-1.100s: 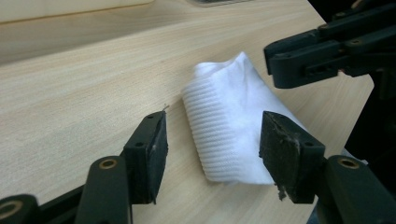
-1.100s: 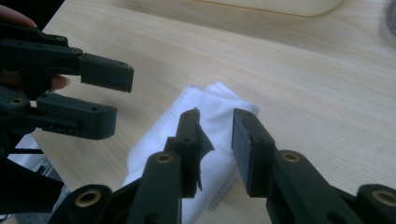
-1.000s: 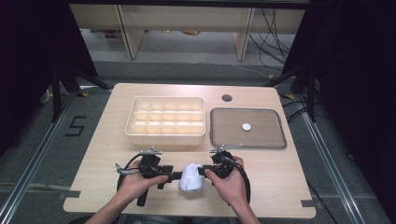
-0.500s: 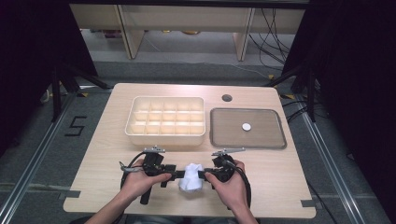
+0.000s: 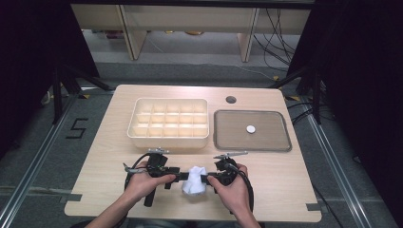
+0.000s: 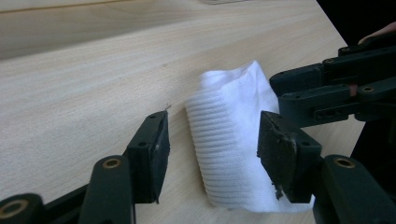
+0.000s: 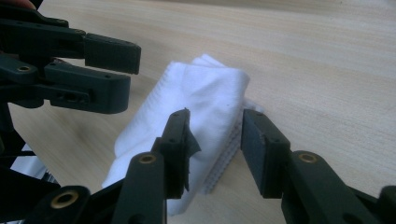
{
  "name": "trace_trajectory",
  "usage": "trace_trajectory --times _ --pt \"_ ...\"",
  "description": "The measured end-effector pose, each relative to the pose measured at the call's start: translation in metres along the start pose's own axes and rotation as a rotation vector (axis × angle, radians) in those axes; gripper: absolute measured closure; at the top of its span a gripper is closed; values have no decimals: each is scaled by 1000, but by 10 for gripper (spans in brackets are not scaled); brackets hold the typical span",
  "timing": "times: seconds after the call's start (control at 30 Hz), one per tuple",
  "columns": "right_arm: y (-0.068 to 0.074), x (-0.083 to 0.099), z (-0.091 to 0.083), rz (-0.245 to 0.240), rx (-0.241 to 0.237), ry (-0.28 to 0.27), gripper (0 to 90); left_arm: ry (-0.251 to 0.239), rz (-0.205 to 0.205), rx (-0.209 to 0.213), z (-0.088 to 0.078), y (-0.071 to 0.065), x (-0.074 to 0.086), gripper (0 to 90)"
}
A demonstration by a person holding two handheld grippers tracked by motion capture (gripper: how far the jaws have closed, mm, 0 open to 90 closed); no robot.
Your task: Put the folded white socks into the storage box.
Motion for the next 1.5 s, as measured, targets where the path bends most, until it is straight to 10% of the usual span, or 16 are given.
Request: trace_trajectory --times 0.97,1.5 --pt "-5 8 12 -12 -59 38 696 153 -128 52 31 -4 13 495" --pt "-4 9 15 -16 -70 33 695 181 -80 63 36 -4 11 646"
Point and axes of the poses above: each handheld gripper's, and its own axes: z roughly forward along the jaws, x roughly out of its underside, y roughly to its left, the point moved 9 cm from there along z, roughly forward along the jaws, and after that the axes turned 10 degrees about -z, right-handed, at the moved point
